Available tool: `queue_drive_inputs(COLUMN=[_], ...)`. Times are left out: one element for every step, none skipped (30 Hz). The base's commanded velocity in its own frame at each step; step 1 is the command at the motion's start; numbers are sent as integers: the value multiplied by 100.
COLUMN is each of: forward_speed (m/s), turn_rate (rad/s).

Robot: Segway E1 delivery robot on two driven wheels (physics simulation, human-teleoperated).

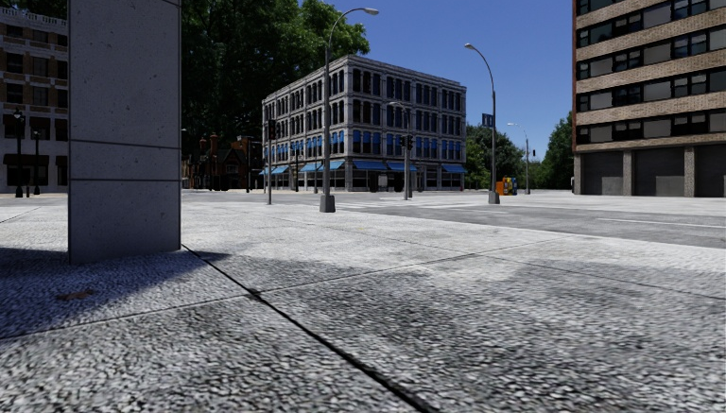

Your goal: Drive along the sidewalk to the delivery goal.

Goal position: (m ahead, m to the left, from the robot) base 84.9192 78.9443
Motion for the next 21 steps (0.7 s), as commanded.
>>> queue_drive_inputs(forward_speed=[0,0,0,0,0,0,0,0,0,0,0,0,0,0,0,0,0,0,0,0,0], turn_rate=[0,0,0,0,0,0,0,0,0,0,0,0,0,0,0,0,0,0,0,0,0])
